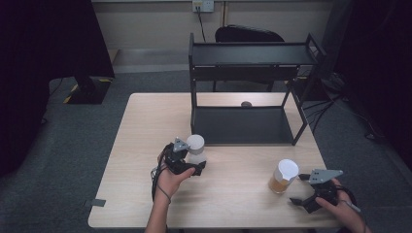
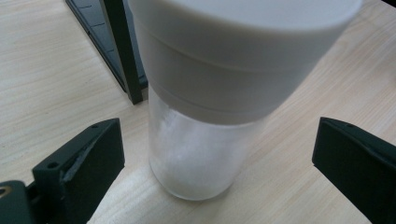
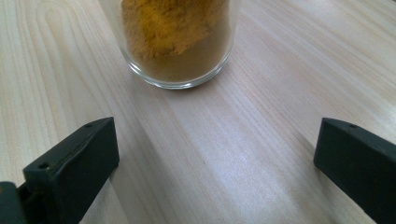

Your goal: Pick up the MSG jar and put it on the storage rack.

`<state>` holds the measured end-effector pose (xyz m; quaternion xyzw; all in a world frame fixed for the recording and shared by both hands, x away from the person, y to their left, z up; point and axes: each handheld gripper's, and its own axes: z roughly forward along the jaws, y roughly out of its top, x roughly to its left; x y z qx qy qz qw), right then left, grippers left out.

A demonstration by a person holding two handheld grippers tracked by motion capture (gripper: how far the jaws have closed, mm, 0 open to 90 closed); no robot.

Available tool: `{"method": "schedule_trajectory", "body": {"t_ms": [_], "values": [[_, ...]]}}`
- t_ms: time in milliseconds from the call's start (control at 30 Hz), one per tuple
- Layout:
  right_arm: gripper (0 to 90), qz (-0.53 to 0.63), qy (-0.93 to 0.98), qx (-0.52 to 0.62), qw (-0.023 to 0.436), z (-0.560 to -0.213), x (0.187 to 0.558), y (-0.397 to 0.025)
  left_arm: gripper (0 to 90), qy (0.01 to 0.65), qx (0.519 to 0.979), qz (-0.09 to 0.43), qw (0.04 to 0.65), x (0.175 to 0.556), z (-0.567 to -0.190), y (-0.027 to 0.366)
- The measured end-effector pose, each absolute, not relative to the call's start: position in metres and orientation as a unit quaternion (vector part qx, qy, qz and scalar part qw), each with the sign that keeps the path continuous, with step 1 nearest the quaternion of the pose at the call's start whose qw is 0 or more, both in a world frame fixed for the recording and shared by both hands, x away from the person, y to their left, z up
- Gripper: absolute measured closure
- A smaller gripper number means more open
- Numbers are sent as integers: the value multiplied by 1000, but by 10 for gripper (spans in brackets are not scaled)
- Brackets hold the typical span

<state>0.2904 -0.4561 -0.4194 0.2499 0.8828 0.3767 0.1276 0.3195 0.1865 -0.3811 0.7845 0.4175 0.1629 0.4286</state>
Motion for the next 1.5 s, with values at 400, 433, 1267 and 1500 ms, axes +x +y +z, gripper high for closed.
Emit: {"method": "schedule_trajectory", "body": {"t_ms": [400,433,1267,1500], "values": [[0,377,883,250,128,-419,290,-456,51,420,773,168,444,328,-379,184],[0,377,883,250,128,-419,290,-456,52,421,772,169,445,329,-379,183],[0,377,883,250,128,-419,290,-456,338,382,801,184,422,347,-360,171],[0,377,883,250,128,-419,290,-456,339,379,805,167,425,354,-355,169]]}}
